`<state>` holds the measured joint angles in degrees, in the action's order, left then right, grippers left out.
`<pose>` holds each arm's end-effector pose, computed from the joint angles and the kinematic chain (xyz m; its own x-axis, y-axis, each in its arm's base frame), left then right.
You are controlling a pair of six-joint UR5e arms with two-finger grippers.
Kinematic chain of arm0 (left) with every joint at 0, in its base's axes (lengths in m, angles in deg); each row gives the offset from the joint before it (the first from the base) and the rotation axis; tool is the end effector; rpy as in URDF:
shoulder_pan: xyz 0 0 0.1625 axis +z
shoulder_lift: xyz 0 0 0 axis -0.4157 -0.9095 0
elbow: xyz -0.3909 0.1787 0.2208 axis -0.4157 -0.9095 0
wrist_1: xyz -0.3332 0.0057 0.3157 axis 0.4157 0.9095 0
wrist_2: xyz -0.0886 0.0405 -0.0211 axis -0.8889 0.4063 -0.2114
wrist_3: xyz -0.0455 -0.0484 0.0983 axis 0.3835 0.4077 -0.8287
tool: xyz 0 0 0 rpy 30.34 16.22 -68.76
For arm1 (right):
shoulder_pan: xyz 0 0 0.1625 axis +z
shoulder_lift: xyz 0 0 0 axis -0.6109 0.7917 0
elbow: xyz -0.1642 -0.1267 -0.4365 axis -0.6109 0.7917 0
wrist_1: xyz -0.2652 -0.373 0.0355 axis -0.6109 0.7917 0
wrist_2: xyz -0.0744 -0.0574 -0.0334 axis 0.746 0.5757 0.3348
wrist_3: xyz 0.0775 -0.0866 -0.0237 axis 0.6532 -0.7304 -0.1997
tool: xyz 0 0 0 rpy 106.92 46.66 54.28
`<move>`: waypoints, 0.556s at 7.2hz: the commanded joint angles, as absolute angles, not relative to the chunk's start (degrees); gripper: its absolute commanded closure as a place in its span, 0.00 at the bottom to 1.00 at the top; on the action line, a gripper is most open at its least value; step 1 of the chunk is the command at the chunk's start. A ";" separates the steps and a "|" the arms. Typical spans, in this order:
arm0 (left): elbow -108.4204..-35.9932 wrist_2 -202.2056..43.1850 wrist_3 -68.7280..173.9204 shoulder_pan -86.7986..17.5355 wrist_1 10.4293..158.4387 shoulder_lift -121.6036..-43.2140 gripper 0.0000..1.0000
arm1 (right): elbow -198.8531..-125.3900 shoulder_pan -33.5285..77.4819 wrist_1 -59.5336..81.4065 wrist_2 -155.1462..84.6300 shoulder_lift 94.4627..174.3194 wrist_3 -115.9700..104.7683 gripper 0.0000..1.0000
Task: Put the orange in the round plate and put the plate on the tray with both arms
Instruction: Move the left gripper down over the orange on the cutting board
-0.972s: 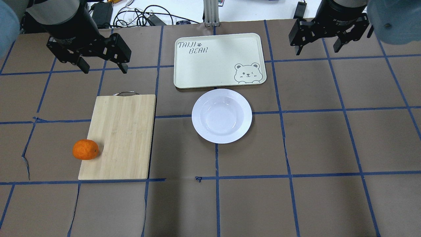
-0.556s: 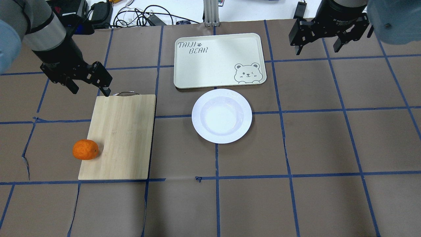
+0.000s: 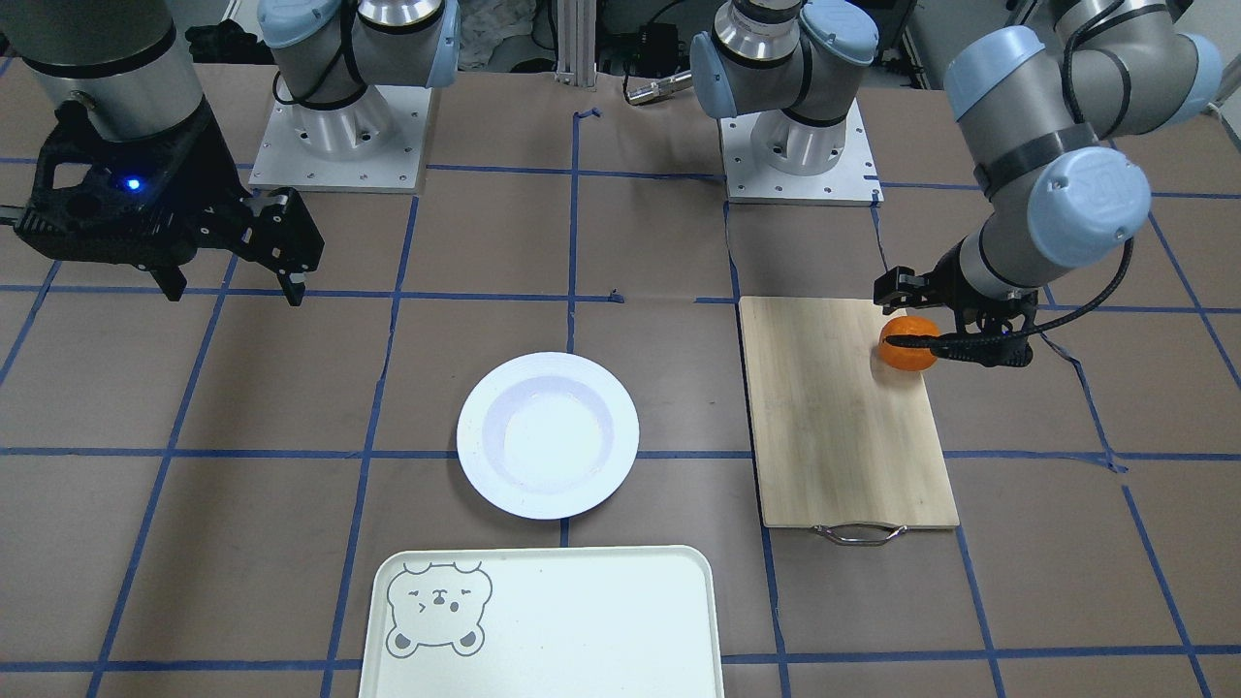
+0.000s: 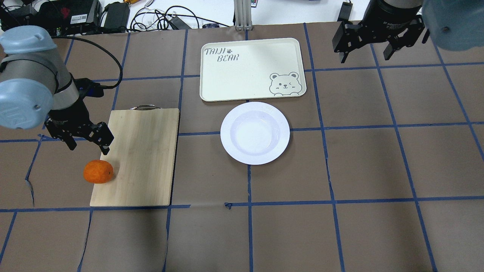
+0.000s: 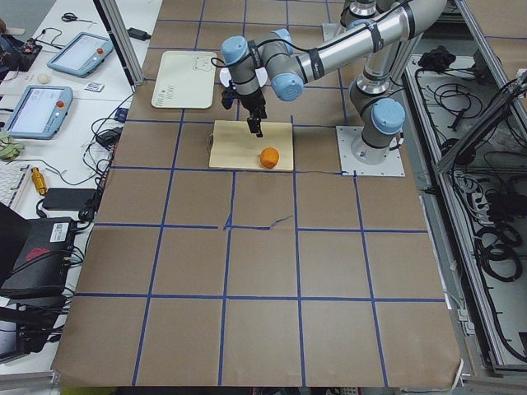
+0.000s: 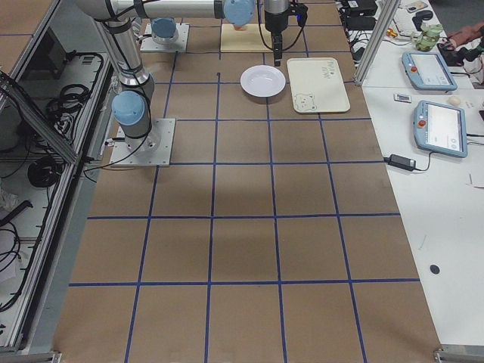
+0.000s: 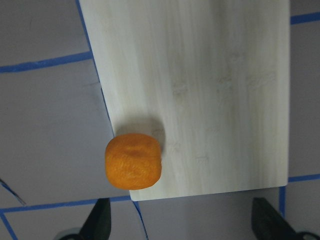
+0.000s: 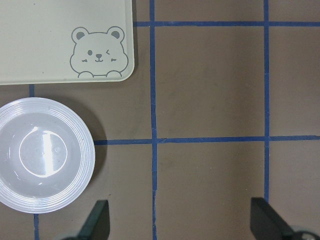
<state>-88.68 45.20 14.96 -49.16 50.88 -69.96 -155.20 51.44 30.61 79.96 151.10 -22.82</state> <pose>0.0438 -0.5293 0.3192 -0.9826 0.1653 -0.0847 0.1247 0.9250 0.3588 0.1195 -0.5839 0.5434 -0.9992 0.0079 0.0396 0.0030 0.9927 -0.1206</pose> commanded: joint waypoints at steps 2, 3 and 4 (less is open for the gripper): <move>-89.96 51.01 15.28 -48.65 49.73 -76.07 0.00 | -155.17 51.38 30.61 79.96 151.07 -22.89 0.00; -89.96 51.09 15.19 -48.65 48.59 -78.17 0.00 | -155.17 51.38 30.61 79.96 151.07 -22.89 0.00; -90.31 51.10 15.62 -48.65 48.66 -80.11 0.00 | -155.17 51.38 30.61 79.96 151.07 -22.81 0.00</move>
<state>-90.03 50.95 15.33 -48.68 49.05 -77.72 -155.17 51.38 30.60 79.96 151.06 -22.87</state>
